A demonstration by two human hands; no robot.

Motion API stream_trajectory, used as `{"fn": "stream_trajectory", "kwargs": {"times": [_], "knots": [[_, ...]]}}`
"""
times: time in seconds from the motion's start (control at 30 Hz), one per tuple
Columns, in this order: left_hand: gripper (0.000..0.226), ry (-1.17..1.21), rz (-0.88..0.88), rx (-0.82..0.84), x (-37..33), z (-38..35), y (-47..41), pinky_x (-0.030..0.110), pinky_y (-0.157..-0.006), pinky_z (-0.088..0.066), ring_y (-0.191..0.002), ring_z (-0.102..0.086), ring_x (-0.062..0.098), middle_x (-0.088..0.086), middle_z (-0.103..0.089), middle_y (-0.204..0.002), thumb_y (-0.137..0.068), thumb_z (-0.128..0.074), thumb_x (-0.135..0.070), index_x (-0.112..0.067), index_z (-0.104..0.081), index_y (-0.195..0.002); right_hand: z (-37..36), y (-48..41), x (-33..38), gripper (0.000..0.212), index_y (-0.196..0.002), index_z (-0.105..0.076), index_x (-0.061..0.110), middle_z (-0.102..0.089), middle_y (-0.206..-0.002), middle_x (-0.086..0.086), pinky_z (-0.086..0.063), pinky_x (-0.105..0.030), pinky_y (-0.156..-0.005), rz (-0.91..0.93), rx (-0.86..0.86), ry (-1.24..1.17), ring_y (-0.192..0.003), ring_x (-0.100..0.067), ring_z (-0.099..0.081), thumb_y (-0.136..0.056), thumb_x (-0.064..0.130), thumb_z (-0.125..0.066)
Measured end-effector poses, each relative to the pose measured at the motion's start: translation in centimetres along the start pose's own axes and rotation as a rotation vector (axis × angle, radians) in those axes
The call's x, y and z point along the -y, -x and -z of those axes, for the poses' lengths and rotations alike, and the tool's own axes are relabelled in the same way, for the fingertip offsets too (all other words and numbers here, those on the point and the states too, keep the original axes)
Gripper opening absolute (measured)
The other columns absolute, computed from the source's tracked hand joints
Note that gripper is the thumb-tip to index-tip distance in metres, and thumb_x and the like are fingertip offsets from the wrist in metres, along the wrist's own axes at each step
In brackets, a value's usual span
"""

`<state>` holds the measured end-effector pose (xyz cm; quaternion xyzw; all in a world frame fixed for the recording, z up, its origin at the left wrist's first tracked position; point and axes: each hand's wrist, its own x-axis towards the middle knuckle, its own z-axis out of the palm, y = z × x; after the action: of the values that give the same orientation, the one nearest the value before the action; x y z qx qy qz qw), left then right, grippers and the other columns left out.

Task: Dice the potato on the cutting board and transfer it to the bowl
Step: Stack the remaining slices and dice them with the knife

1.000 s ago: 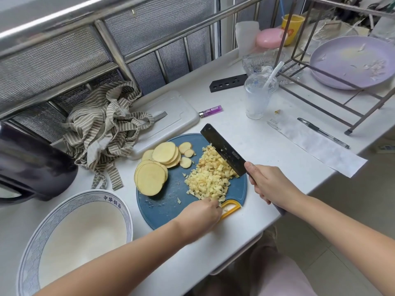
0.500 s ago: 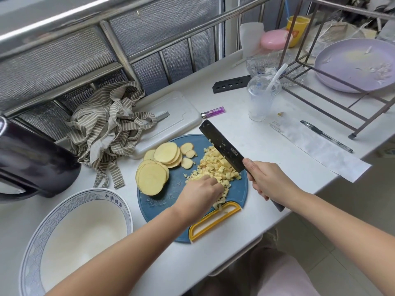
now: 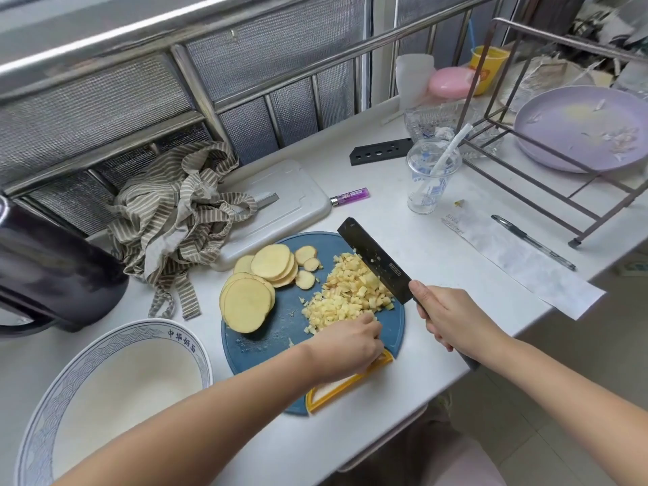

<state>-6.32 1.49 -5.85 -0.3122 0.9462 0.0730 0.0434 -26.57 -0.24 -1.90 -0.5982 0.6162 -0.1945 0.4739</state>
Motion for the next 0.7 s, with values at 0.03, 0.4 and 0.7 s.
{"fn": "stream_trajectory", "kwargs": {"times": [0.03,0.4,0.7], "knots": [[0.008,-0.022,-0.024,0.014,0.1,0.1,-0.1,0.037,-0.059,-0.05,-0.082,-0.042,0.022,0.009,-0.054,-0.085,-0.088,-0.063,-0.012,-0.004,-0.065,-0.085,0.1,0.0,0.1,0.054,-0.068,-0.047,0.008,-0.041,-0.04,0.005,-0.036,-0.026,-0.041,0.0,0.001,0.005,-0.041,-0.019,-0.04,-0.098,0.051,-0.037],[0.009,-0.044,-0.177,0.119,1.0,0.7,-0.6,0.03,-0.053,-0.034,-0.081,-0.044,0.022,0.008,-0.053,-0.087,-0.081,-0.069,-0.013,-0.007,-0.063,-0.086,1.9,-0.6,0.2,0.053,-0.068,-0.047,0.009,-0.041,-0.045,0.003,-0.037,-0.03,-0.043,-0.039,0.023,-0.002,-0.042,-0.018,-0.04,-0.097,0.053,-0.038],[0.013,0.076,0.252,-0.225,2.5,1.8,1.0,0.024,-0.05,-0.045,-0.061,-0.05,0.013,-0.004,-0.057,-0.069,-0.077,-0.077,-0.017,-0.017,-0.064,-0.075,3.9,-3.5,2.5,0.055,-0.069,-0.047,0.007,-0.042,-0.051,0.003,-0.037,-0.026,-0.046,0.063,0.23,0.171,-0.041,-0.012,-0.04,-0.099,0.052,-0.035]]}}
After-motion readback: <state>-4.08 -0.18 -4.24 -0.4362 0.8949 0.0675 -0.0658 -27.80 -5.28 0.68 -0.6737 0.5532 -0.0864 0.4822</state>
